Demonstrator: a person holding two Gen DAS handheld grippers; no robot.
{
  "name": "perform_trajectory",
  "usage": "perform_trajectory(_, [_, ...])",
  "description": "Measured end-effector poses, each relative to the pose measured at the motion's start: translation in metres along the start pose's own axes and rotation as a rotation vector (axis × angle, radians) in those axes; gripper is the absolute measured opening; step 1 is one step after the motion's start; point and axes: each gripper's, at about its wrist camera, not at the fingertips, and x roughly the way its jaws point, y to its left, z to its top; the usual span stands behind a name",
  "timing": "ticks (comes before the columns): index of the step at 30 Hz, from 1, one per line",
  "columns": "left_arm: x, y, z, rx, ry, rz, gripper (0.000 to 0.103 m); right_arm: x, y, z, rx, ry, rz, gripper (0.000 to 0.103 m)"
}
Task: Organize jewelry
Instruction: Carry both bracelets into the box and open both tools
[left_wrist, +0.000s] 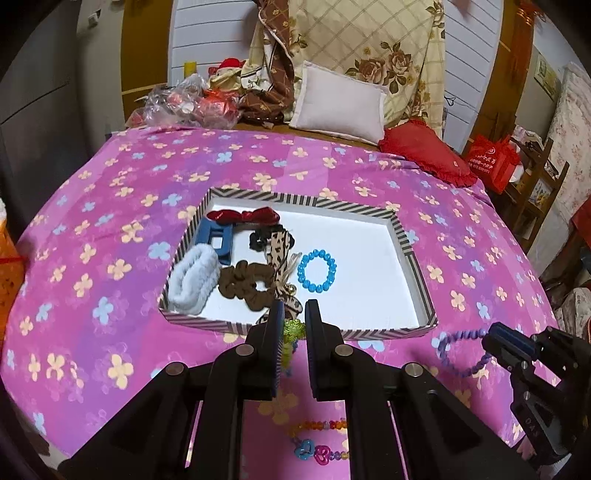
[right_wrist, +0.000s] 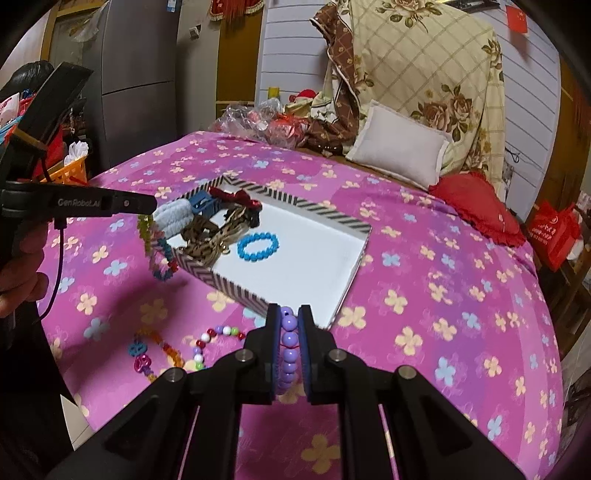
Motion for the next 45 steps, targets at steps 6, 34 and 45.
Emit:
perform_trajectory(6, [-0.005, -0.005, 0.007, 0.02, -0.013, 0.012, 0.015, 0.005, 0.0, 0.014, -0.007, -0.006, 0.008, 0.009])
perform_trajectory(34, [0.029, -0.002, 0.06, 0.051, -0.016, 0.09, 0.016, 0.073, -0.007, 0.057, 0.015, 0.023, 0.09, 0.009])
perform_trajectory(45, [0.07, -0.02, 0.104, 0.052, -0.009, 0.073, 0.016, 0.139, -0.012, 0.069, 0.083, 0.099, 0.192, 0.009])
